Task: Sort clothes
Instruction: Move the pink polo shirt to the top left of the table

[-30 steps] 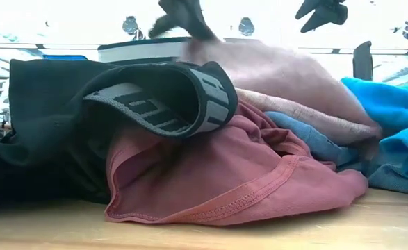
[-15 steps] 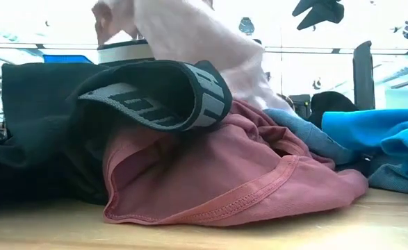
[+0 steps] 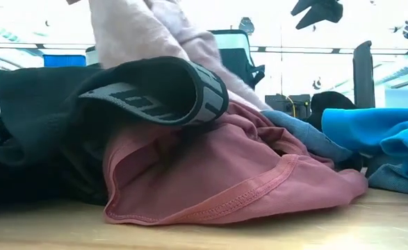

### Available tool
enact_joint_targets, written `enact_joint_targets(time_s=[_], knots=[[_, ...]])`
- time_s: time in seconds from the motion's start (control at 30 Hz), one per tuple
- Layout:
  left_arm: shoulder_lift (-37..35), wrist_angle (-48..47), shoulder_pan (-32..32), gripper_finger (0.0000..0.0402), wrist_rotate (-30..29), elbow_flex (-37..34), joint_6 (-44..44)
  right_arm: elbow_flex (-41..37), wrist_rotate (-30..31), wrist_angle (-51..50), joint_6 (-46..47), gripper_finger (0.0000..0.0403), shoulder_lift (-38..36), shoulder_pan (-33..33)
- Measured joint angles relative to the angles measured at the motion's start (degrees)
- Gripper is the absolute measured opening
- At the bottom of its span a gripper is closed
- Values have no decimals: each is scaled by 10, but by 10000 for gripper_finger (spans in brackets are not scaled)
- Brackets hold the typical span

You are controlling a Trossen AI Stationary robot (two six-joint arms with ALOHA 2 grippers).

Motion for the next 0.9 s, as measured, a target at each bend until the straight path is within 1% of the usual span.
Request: enact_joint_targets(time_s=[0.03,0.1,0.23,0.3,0.37,0.43,0.5,0.63,0.77,0.9], knots=[[-2,22,-9,0,22,0,26,0,0,4,-1,247,0,0],[-2,89,-21,0,36,-1,83,0,0,11,-6,247,0,-2],[-7,278,-33,0,69,-1,239,0,0,21,-9,247,0,-5],[-9,362,-38,0,75,0,303,0,-4,21,-10,247,0,-5],[-14,392,-40,0,74,0,346,0,-28,21,-16,247,2,-1],[-19,385,-40,0,66,0,348,-6,-70,29,-23,247,5,9],[-24,353,-40,0,60,0,324,-24,-94,52,-31,247,7,24],[-30,249,-46,0,44,0,263,-88,-97,127,-58,247,9,63],[-37,169,-50,0,4,0,205,-156,-108,258,-61,246,20,93],[-45,100,-50,0,0,0,137,-206,-107,404,-56,228,58,106]])
